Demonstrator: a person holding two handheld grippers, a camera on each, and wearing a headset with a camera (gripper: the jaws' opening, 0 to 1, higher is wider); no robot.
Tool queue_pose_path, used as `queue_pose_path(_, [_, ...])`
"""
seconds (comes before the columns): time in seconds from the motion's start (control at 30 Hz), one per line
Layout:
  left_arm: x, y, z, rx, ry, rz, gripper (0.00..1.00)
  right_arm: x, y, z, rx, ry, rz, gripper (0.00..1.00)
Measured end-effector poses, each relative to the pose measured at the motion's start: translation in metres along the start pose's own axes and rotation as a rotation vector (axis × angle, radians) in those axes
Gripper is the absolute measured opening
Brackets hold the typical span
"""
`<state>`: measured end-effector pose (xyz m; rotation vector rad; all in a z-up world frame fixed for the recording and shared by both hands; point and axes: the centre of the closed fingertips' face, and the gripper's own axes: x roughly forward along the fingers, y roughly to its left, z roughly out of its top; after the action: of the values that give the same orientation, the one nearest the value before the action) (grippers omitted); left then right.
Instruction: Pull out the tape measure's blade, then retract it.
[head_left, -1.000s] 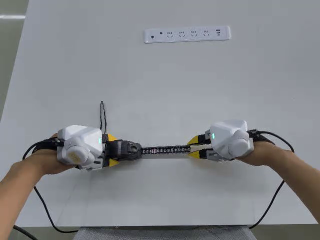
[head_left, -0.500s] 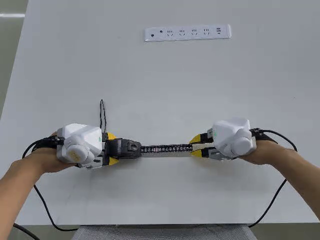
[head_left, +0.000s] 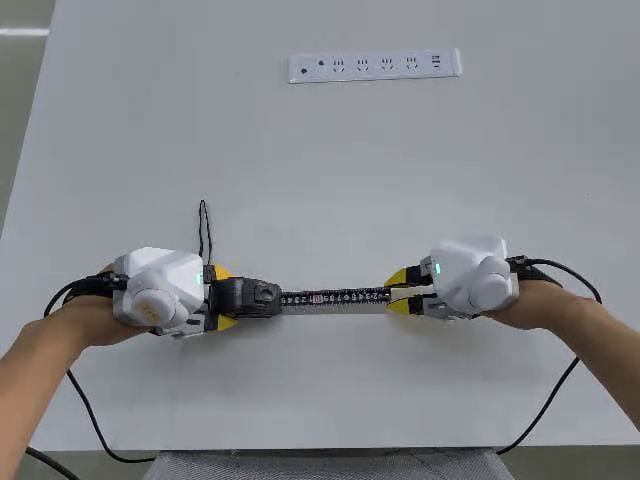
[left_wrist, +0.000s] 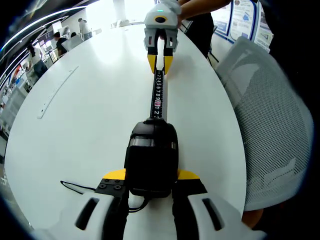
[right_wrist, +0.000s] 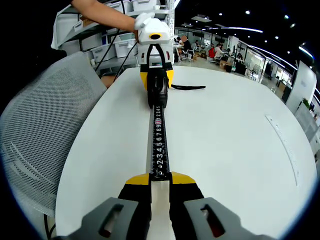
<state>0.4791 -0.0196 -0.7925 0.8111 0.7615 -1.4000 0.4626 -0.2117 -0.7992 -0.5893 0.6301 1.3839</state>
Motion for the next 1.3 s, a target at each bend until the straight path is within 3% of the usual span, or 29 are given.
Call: queue_pose_path(1.3, [0.000,0.000,0.000,0.004,0.013,-0.002,0.29,-0.011,0.001,-0.015,0.010,0.017,-0.005,0.10])
